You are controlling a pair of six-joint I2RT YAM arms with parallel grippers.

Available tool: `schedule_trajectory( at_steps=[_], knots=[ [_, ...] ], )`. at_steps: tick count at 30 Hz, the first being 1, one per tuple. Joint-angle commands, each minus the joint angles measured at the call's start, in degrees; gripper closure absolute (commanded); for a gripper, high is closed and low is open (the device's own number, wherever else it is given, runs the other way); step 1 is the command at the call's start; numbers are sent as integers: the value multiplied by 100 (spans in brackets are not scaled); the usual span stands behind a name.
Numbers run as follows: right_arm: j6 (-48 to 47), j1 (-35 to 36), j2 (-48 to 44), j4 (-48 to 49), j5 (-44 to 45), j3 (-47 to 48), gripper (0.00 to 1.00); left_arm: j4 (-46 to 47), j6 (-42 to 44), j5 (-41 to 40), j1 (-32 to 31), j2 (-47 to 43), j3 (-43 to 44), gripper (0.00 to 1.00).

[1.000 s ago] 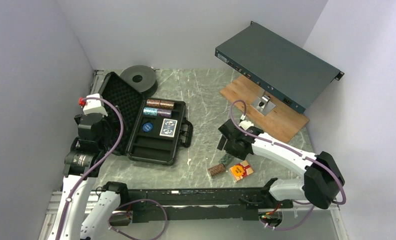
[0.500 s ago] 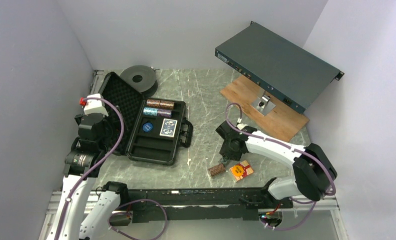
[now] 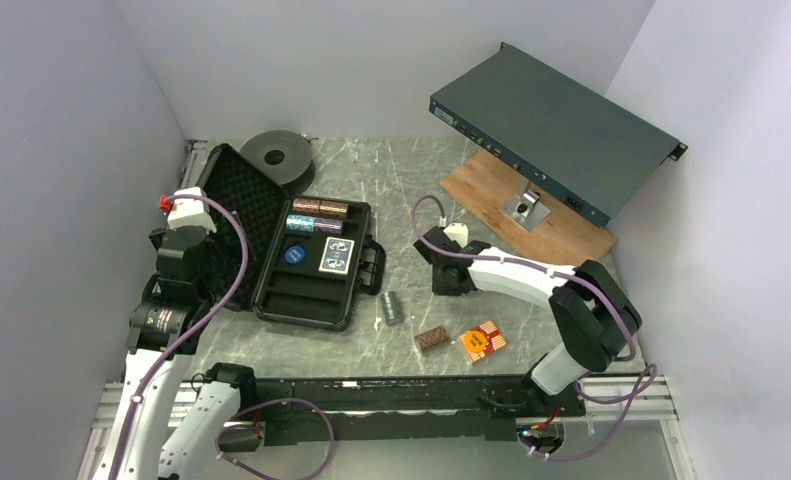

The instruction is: Pack up texas hold em set

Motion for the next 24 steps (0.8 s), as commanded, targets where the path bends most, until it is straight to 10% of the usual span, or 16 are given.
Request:
schedule_trajectory(
  at_steps=[1,5,9,24],
  knots=[
    [-1380,-14,116,622,404,363,88,-4,26,-124,-26,12,117,1],
    [-1845,-18,173,776,-100,580,76,5,28,-125,-26,16,115,1],
    [-2199,-14,119,953,-757,791,43,5,29,-111,-26,27,115,1],
    [204,191,101,1567,-3056,543,21,13,29,-75,-26,23,115,1]
  ],
)
